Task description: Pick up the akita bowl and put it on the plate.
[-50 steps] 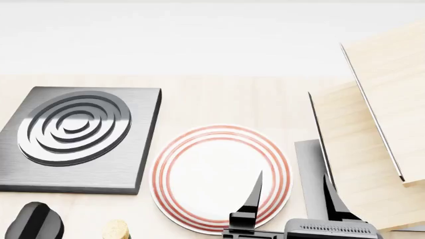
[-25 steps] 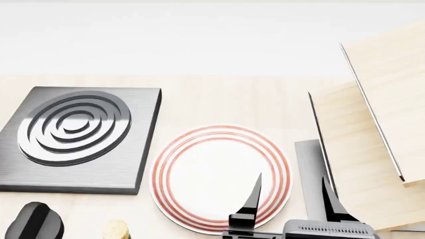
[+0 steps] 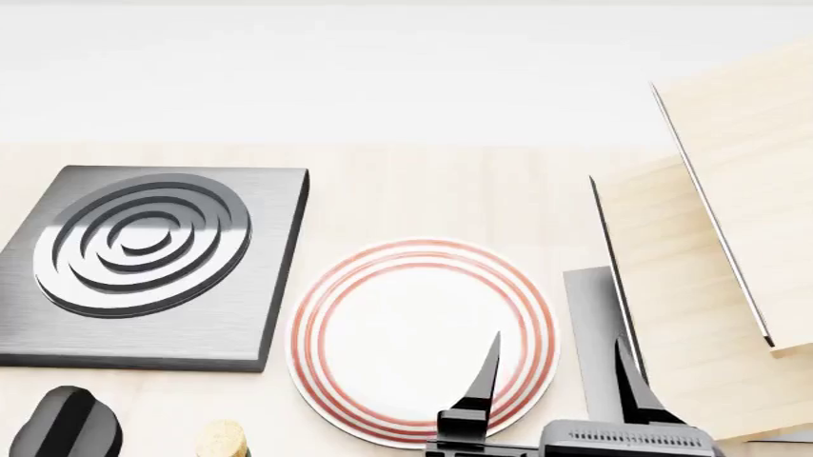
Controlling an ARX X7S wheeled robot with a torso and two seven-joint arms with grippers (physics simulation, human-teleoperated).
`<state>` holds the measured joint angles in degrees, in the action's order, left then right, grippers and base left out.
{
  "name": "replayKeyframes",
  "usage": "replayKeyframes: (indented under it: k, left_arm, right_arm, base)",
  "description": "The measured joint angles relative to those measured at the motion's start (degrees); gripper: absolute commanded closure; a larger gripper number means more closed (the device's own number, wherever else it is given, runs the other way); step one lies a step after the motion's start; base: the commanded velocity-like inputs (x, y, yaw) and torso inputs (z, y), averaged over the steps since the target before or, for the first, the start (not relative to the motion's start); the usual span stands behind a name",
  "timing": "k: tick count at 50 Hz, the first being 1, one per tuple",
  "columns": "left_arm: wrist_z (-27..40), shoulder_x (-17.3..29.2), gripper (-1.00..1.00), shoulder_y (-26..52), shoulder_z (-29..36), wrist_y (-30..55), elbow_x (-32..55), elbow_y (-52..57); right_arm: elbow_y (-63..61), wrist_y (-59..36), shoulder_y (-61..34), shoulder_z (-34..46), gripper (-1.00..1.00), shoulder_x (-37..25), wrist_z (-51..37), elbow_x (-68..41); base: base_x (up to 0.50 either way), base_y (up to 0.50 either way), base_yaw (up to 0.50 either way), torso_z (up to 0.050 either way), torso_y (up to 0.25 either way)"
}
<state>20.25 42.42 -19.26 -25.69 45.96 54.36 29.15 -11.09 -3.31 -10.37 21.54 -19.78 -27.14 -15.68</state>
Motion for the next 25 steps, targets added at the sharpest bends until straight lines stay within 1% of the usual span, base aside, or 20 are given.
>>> replayKeyframes:
  k: [25]
  left_arm:
    - [0.6,0.4,-1.0,0.2,0.7,1.2,0.1,-0.8]
  right_arm:
    - [0.4,0.1,-0.2,0.4,-1.0,-0.1,-0.2,-0.1]
  base:
    - [0.0,0.0,0.0,0.0,0.0]
